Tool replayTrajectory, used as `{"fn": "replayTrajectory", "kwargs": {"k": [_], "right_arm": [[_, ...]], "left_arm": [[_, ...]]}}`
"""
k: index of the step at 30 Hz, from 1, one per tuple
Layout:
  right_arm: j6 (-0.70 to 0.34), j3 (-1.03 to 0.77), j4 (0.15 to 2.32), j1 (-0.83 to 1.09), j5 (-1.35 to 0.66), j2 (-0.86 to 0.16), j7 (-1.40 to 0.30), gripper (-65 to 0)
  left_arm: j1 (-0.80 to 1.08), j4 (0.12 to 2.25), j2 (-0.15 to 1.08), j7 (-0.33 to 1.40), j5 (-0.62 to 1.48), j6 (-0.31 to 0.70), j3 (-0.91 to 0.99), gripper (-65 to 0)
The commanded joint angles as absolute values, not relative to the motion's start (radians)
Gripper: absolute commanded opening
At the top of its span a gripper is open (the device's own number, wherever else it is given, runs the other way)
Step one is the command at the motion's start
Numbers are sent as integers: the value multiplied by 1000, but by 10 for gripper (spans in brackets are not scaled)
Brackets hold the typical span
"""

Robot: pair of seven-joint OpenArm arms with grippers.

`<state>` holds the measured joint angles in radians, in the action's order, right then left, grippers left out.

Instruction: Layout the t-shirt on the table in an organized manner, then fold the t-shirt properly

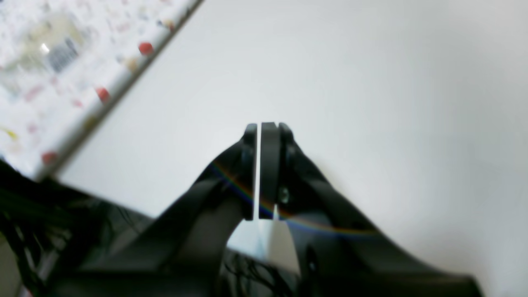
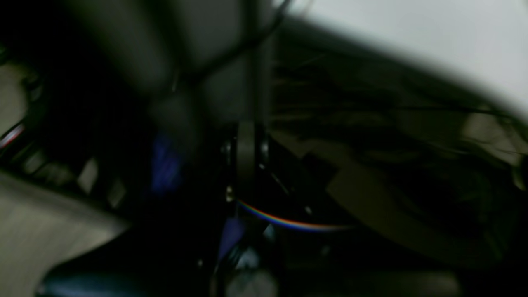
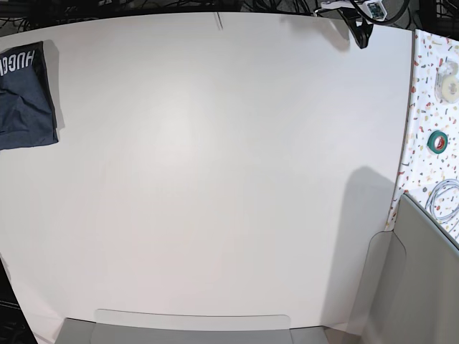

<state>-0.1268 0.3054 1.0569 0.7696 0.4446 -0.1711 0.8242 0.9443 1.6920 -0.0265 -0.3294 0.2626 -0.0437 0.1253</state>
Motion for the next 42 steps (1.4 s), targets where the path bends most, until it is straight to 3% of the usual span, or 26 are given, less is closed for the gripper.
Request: {"fn": "replayTrajectory", "kwargs": {"k": [1, 11, 16, 22, 27, 34, 42], "right_arm": [[-134, 312, 1063, 800, 444, -165, 866, -650], [-134, 311, 921, 774, 54, -318, 862, -650], [-136, 312, 736, 694, -127, -318, 857, -650], [-137, 317, 579, 605, -159, -285, 855, -650], [-137, 317, 527, 561, -159, -268, 822, -650], [-137, 314, 527, 510, -163, -260, 759, -650], [-137, 311, 478, 446, -165, -237, 728, -650]], "left_arm": [[969, 1676, -27, -349, 269, -41, 110, -650], [881, 1294, -25, -349, 272, -41, 8, -650], [756, 1052, 27, -361, 320, -41, 15, -650], [633, 852, 101, -387, 484, -41, 16, -650], [673, 955, 156, -506, 616, -42, 16, -650], [773, 1210, 188, -510, 774, -44, 101, -650], [777, 1210, 163, -496, 829, -44, 232, -650]]}}
